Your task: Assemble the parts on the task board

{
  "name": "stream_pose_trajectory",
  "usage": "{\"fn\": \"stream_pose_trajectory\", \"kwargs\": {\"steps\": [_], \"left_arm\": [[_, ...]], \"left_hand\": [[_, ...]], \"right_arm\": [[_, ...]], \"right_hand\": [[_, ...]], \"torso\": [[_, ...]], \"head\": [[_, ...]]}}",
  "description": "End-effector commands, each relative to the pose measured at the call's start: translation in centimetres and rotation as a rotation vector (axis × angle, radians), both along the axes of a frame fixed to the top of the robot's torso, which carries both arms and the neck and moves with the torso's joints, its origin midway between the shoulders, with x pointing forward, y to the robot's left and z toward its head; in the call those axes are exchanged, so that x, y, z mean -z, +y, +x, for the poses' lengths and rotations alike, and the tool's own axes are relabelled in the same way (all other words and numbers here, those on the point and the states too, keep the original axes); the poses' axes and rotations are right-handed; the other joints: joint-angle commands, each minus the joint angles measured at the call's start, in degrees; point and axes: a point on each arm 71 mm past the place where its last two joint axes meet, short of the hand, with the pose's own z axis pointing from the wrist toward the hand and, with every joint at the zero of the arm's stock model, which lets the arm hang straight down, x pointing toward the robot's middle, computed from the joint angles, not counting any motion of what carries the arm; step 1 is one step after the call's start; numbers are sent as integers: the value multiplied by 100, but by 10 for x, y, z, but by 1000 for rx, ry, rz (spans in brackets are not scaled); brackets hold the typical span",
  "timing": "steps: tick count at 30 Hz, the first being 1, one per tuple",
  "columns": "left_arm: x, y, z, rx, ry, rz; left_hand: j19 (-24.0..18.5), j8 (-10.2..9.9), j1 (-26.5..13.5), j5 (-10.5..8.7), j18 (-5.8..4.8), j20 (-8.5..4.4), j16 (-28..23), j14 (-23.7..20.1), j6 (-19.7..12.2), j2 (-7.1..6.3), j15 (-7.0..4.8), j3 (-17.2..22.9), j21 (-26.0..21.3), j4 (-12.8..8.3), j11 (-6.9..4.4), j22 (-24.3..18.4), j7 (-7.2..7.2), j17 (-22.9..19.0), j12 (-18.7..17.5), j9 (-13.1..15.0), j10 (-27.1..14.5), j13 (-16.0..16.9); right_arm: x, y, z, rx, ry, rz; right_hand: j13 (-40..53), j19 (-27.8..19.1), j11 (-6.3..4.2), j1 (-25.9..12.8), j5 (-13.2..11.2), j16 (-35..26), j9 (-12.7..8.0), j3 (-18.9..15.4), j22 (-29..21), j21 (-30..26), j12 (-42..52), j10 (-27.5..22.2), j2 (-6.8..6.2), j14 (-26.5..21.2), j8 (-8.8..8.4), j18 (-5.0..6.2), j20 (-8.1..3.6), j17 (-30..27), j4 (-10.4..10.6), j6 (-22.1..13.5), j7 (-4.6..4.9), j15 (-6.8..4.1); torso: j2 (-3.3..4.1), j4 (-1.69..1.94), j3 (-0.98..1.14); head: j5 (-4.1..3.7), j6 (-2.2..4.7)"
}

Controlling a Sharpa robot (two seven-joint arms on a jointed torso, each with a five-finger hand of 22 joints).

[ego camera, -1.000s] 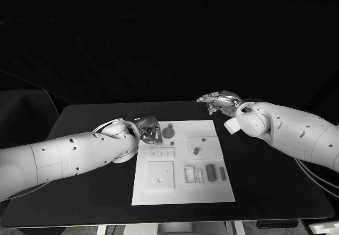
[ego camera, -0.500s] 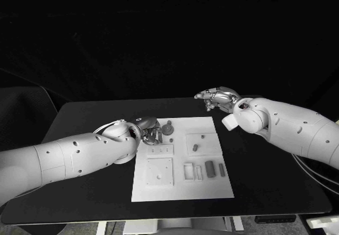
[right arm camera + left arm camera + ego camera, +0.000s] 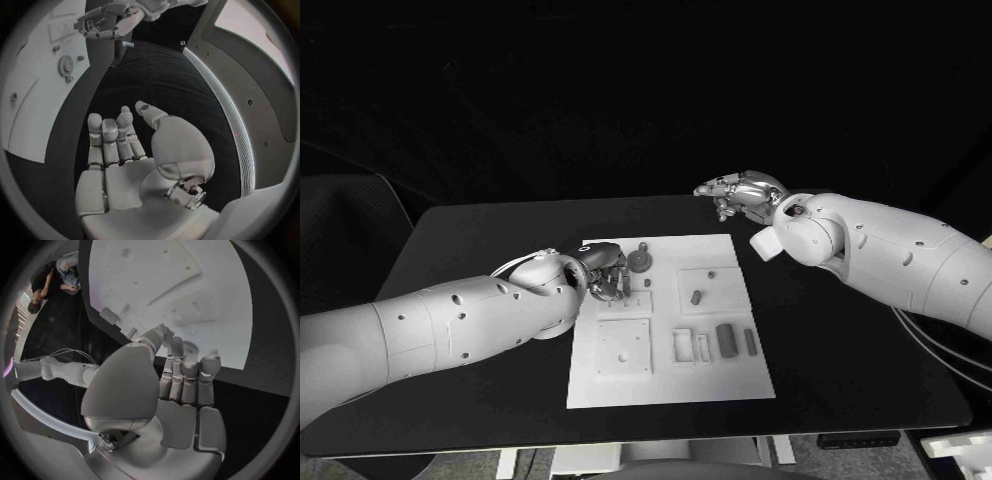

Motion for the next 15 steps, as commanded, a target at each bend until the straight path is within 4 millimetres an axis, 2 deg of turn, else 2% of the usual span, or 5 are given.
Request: {"fn": "stream_pose_trajectory", "kwargs": {"steps": [1,8,15], "left_arm": [[6,0,-2,21,11,21],[14,3,-4,15,23,27],[14,3,-4,14,20,27]], "left_hand": [[28,35,29,22,616,-12,34,48,97,16,-2,18,297,-23,13,9,64,10,-33,110,45,-8],[29,35,33,22,617,-13,36,48,97,18,-3,21,299,-27,13,9,65,10,-35,110,47,-9],[30,34,37,23,619,-13,38,49,97,19,-5,24,299,-31,12,9,65,10,-37,110,49,-10]], "right_arm": [[-2,4,0,-18,-15,1],[-4,4,0,-17,-17,0],[-4,4,0,-18,-18,0]], "right_hand": [[5,-46,-4,0,-21,5,-6,-28,-7,569,27,-56,-50,-12,11,-2,-13,8,-8,-28,14,-8],[6,-46,-4,0,-20,6,-6,-28,-7,570,28,-56,-50,-11,13,-2,-13,8,-8,-27,14,-8],[7,-45,-4,0,-19,7,-6,-27,-6,571,29,-57,-50,-11,14,-1,-13,9,-9,-25,13,-8]], "torso": [[-6,-4,7],[2,6,-6],[-4,9,-4]], "head": [[4,-5],[3,-5],[7,-9]]}}
